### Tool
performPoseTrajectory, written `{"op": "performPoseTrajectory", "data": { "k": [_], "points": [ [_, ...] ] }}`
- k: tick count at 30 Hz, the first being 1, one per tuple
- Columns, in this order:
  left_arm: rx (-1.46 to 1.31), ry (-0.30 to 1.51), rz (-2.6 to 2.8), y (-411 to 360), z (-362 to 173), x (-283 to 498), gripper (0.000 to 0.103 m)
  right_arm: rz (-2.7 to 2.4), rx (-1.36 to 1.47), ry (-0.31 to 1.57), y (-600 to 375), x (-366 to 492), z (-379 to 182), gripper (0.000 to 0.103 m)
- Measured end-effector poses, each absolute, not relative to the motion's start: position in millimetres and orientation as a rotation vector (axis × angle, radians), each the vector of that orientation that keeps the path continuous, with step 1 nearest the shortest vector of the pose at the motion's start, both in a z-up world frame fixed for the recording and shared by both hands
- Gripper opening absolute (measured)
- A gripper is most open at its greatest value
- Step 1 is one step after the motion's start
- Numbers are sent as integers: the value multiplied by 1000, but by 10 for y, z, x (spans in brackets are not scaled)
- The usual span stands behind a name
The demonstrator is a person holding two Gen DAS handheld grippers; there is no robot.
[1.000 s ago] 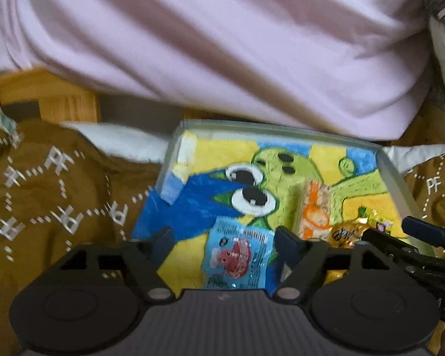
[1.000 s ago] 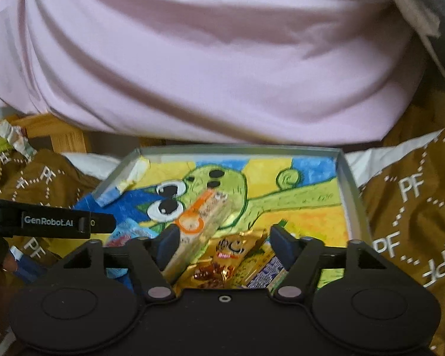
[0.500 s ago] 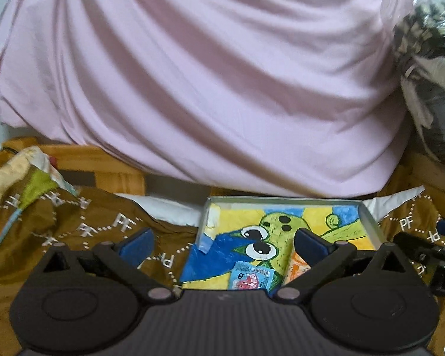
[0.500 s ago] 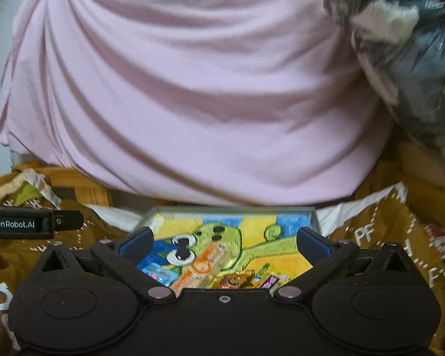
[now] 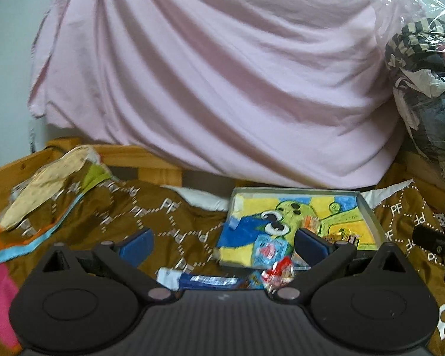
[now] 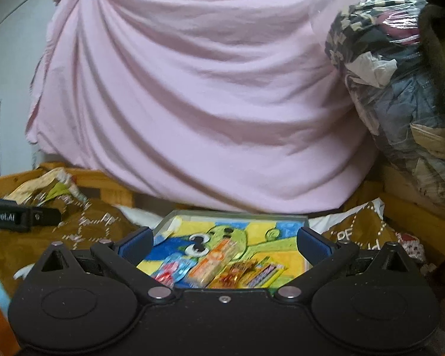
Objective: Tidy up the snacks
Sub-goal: 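Lift both open tools away from the tray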
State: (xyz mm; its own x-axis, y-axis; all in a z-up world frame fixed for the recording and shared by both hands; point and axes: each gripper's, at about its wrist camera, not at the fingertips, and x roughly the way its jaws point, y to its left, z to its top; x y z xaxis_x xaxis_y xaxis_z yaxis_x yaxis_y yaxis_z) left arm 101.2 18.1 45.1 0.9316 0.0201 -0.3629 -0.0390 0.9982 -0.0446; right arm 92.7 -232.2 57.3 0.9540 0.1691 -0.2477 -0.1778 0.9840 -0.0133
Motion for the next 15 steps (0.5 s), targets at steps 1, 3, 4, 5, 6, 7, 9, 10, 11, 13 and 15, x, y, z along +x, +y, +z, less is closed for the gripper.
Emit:
{"op": "performPoseTrajectory", "data": {
  "k": [1, 3, 4, 5, 6, 7, 9, 10, 11, 13, 15],
  "points": [
    [-52, 382, 31, 196, 440, 958, 103, 187, -40, 260, -2304, 871, 558, 102],
    [-45, 404, 30, 214, 414, 874, 103, 205, -43, 285, -2274, 796, 536, 102],
    [-33, 420, 29, 212, 394, 830, 103, 214, -47, 298, -2258, 764, 524, 102],
    [-23, 432, 26, 210, 376, 790, 103, 219, -50, 310, -2243, 726, 512, 102],
    [-15, 446, 24, 210, 353, 757, 103, 222, -54, 322, -2227, 698, 497, 102],
    [-4, 463, 22, 205, 329, 726, 103, 227, -62, 334, -2208, 669, 481, 102],
    [12, 493, 10, 196, 280, 669, 103, 233, -76, 357, -2178, 638, 451, 102],
    [18, 506, 5, 188, 260, 647, 103, 240, -84, 373, -2161, 624, 432, 102],
    [24, 517, 1, 180, 239, 630, 103, 248, -91, 391, -2146, 621, 412, 102],
    [41, 543, 2, 157, 204, 624, 103, 265, -97, 427, -2124, 623, 370, 102],
    [53, 560, 4, 138, 175, 631, 103, 271, -101, 458, -2104, 646, 326, 102]
  ]
}}
